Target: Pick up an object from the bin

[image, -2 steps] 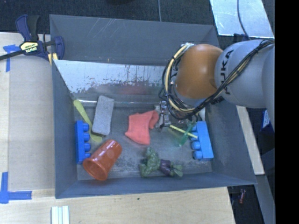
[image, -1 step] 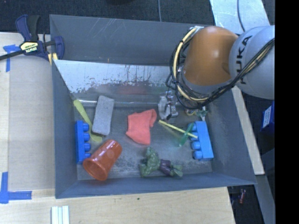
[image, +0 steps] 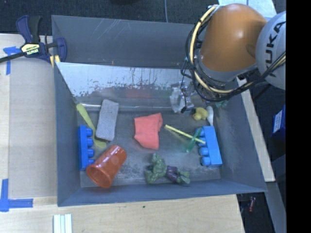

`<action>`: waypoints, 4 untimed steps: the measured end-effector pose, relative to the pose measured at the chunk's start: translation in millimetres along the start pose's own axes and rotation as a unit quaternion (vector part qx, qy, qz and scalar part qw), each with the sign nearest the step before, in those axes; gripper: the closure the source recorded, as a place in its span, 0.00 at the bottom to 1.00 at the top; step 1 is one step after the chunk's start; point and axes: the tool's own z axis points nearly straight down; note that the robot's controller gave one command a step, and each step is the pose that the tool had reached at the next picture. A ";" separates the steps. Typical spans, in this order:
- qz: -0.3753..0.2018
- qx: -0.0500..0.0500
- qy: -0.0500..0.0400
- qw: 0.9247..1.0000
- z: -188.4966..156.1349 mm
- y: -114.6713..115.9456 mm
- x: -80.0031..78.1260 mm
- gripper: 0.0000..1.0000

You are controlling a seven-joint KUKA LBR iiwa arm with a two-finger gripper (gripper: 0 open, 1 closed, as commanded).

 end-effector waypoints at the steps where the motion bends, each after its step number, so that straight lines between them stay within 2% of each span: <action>1: 0.004 0.000 0.000 1.000 76.0 32.5 -8.5 1.00; 2: -0.003 0.000 0.000 1.000 98.2 48.8 15.9 1.00; 3: 0.037 -0.001 -0.003 0.999 96.4 42.5 -3.2 0.00; 4: 0.037 -0.001 -0.002 0.999 96.4 42.4 -2.5 0.00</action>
Offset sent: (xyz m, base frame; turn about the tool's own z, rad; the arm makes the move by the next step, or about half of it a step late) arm -0.0281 0.0475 -0.0888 -0.0094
